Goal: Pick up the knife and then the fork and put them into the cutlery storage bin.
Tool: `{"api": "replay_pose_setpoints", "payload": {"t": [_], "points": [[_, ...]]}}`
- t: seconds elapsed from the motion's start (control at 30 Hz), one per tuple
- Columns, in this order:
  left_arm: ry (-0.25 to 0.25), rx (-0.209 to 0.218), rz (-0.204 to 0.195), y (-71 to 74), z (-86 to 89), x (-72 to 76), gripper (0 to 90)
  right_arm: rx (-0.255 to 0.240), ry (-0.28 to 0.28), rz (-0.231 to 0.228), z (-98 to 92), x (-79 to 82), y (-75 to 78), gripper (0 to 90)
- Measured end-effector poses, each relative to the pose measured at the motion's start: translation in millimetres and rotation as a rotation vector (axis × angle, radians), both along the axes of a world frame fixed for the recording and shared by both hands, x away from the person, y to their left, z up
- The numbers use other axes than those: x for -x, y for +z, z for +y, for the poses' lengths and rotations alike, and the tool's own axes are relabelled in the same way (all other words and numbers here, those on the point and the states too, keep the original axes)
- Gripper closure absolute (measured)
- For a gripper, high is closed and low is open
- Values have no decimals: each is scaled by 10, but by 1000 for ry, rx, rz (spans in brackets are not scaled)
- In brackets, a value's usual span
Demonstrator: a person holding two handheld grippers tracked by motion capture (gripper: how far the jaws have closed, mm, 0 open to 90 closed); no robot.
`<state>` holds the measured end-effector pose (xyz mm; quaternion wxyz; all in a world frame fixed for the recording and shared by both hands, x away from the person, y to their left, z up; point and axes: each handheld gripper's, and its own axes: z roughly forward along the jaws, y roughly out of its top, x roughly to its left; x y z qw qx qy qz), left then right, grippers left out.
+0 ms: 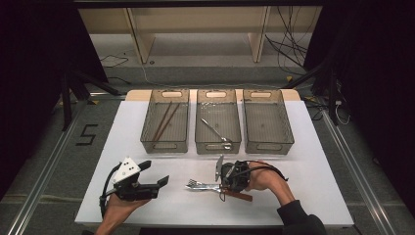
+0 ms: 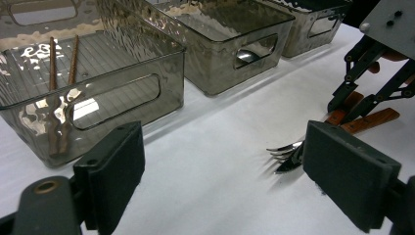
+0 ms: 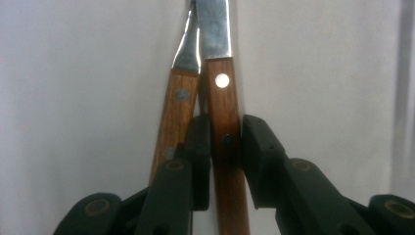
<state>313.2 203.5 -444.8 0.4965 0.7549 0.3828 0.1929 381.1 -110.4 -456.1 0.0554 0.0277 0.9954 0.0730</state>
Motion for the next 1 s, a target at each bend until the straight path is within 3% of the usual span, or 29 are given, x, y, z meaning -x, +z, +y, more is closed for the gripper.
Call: {"api": "replay_pose_setpoints", "payload": {"t": [0.37, 0.6, 0.63, 0.7, 0.73, 0.83, 1.0], "points": [[-2, -2, 1, -1, -1, -1, 154, 0, 40, -15, -4, 29, 6, 767], [-1, -3, 0, 0, 2, -1, 154, -11, 26, -29, -17, 29, 47, 769], [-2, -4, 1, 1, 2, -1, 154, -35, 24, -40, -25, 26, 49, 769], [0, -3, -1, 1, 3, 0, 154, -28, 22, -35, -41, 20, 95, 769], [0, -3, -1, 1, 3, 0, 154, -54, 20, -49, -52, 14, 97, 769], [0, -3, 0, 3, 5, 0, 154, -65, -7, -47, -83, 9, 154, 769], [2, -2, -1, 5, 9, 2, 154, -133, -44, -60, -133, -18, 219, 769]]}}
